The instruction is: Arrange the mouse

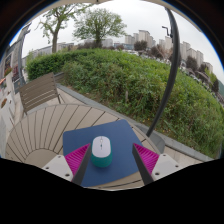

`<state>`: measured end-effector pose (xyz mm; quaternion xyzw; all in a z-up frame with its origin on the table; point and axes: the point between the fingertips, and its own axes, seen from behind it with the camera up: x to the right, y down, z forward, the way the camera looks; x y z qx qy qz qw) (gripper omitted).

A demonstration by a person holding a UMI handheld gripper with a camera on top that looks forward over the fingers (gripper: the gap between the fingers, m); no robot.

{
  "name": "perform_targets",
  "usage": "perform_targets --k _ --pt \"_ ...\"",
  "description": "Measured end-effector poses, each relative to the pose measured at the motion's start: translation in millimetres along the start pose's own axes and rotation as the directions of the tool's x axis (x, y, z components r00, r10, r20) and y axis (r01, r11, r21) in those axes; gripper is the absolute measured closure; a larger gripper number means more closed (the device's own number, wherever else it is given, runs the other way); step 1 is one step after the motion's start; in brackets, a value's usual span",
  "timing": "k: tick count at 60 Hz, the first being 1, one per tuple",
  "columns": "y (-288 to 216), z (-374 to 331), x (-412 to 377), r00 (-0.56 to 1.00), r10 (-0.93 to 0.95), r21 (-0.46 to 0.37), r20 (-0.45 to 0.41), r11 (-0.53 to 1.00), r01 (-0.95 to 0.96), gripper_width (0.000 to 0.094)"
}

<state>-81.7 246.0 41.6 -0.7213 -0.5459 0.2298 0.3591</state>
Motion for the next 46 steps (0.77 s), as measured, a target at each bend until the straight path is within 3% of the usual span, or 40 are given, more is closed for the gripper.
perform_targets --k 9,23,35,46 --pt "-2.2 -135.6 -9.2 0.999 -0.005 -0.027 0.032 1.0 0.006 0.0092" --pt "78.4 -305.6 -23.9 0.999 -0.017 -0.127 0.052 0.992 0.023 0.0097" --pt "121.1 -348.6 -37.8 0.999 -0.002 -0.161 0.054 0.987 0.011 0.0096" --pt "122.0 -347.5 -47.4 0.999 0.001 -0.174 0.042 0.985 0.006 0.0096"
